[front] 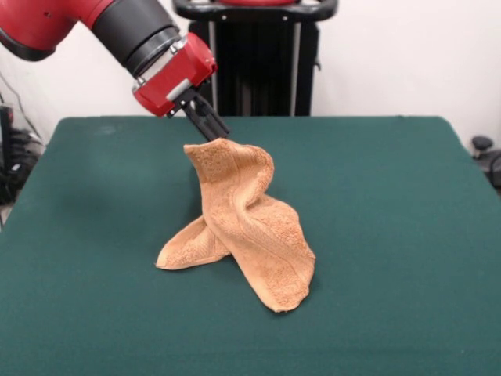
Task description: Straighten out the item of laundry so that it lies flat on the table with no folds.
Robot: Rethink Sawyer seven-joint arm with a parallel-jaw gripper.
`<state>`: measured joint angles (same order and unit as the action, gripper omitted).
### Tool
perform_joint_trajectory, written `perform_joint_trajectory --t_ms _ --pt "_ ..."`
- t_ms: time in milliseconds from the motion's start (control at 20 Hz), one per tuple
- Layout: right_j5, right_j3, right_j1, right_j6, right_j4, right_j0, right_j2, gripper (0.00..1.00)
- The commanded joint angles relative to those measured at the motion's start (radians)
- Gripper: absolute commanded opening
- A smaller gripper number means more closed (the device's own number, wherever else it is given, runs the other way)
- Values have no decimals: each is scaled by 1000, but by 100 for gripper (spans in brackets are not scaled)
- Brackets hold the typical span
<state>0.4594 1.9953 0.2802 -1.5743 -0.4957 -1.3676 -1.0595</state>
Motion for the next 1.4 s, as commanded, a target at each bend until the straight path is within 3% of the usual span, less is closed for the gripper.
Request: perform_joint_trajectory --t_ms 50,850,1000,1400 --pt "71 -50 -4 52 -2 70 17 0" --pt "88 -89 -18 85 8 79 -11 0" --pt "165 -100 68 88 37 91 -34 0" --pt "98 -152 -82 122 -9 106 6 0"
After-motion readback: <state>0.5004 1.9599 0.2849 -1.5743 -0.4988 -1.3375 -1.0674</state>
